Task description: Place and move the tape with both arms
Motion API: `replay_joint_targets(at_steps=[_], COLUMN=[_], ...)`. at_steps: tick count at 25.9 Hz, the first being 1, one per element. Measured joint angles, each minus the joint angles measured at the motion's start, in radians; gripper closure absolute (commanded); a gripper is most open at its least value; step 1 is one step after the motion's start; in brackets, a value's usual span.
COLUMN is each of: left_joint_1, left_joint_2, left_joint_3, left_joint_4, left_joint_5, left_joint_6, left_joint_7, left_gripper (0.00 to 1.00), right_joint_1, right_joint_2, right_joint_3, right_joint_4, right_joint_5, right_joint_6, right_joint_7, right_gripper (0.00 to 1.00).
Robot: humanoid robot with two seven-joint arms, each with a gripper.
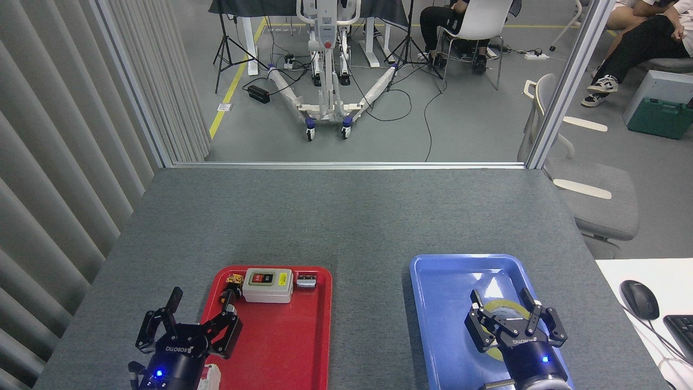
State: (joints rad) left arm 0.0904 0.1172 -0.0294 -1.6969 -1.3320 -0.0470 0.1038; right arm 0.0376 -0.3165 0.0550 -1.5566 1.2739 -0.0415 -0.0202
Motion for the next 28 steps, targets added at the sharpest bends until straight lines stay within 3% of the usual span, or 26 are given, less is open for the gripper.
replay_joint_targets(at_steps=[7,28], left_joint_1=[-0.009,-0.035], left_joint_2=[0.000,0.016], left_joint_3=[0.001,0.028], left_joint_4=[0.007,0.052], left_joint_5=[0.002,0.002], left_joint_6=[-0.003,0.000], left_joint_7=[0.000,-0.001], left_gripper=[0.00,0.00], right_joint_1=[0.006,0.014], right_joint_2=[0.005,0.019], right_joint_3=[-0.017,-0.030], right_joint_4=[0.056,0.018], right_joint_5=[0.025,0.029], right_joint_6=[-0.038,-0.026], right_joint_7=[-0.105,-0.104], right_gripper=[0.00,0.00])
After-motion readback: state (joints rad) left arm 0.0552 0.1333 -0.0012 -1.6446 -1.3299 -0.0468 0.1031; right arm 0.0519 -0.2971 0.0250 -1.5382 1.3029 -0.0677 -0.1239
